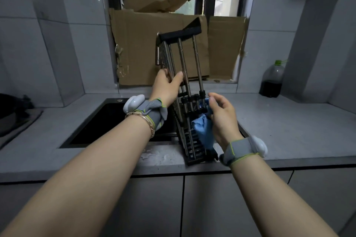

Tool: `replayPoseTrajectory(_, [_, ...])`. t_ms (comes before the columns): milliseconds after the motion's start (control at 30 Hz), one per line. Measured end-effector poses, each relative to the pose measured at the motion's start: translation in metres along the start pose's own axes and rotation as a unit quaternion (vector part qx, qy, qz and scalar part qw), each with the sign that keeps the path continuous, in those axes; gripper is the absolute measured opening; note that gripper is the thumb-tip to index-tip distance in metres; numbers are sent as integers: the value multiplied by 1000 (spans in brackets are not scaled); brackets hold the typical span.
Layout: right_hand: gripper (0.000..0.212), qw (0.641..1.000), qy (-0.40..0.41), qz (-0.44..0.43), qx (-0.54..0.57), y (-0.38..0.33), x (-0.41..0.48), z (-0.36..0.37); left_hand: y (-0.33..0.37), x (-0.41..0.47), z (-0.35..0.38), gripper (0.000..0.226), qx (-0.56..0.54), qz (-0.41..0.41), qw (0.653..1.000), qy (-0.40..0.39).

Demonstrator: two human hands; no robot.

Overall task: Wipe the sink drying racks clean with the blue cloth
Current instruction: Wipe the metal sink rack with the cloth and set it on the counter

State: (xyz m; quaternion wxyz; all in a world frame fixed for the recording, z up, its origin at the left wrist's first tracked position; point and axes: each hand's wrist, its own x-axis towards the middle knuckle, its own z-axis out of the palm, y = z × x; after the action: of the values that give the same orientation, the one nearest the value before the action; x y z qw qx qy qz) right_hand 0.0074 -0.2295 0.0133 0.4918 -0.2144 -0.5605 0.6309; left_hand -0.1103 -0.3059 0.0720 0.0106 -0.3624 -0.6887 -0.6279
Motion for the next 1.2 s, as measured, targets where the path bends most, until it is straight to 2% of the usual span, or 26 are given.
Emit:
replayPoseTrajectory(100, [13, 998, -1, 40, 53, -2, 5, 0, 0, 2, 5, 47, 8, -5, 1000, -10])
replayPoseTrajectory(167, [26, 993, -2, 92, 72, 3, 6, -6, -1, 3, 5, 48, 16, -6, 1000, -20])
replayPoseTrajectory(267, [47, 993, 42, 104, -22, 11, 12, -21, -3, 5, 4, 55, 27, -3, 999, -28])
replayPoseTrajectory(333, [45, 992, 61, 67, -89, 0, 17, -27, -5, 6, 3, 56, 29, -5, 999, -32])
replayPoseTrajectory(433, [43, 989, 5, -22, -146, -37, 23, -21, -7, 5, 2, 54, 22, -12, 999, -45])
replayPoseTrajectory(600, [28, 973, -94, -189, -97, -102, 24, 14, -6, 3, -2, 52, 28, -7, 997, -69])
replayPoseTrajectory(667, [22, 962, -62, -252, -81, -115, 32, 27, -4, 3, -2, 47, 45, -7, 995, -84])
replayPoseTrajectory(733, [17, 954, -25, -290, -70, -114, 42, 42, -2, 3, -4, 31, 71, -6, 993, -89])
replayPoseTrajectory(800, [22, 969, -33, -241, -46, -101, 44, 55, 0, 4, -6, 19, 92, -2, 992, -91])
replayPoseTrajectory(867, [22, 978, -41, -190, -69, -79, 38, 65, 3, 4, -9, 18, 111, 6, 989, -97])
replayPoseTrajectory(933, [6, 966, -43, -203, -157, -59, 35, 69, 3, 7, -12, 24, 136, 18, 985, -107])
replayPoseTrajectory(1000, [8, 961, -54, -205, -180, -48, 31, 68, 2, 8, -15, 30, 166, 20, 979, -120])
replayPoseTrajectory(1100, [4, 963, -126, -184, -154, -44, 21, 57, 1, 13, -16, 32, 175, 0, 976, -127])
replayPoseTrajectory(1200, [11, 965, -169, -152, -132, -37, 13, 42, 4, 15, -17, 21, 183, -13, 974, -133])
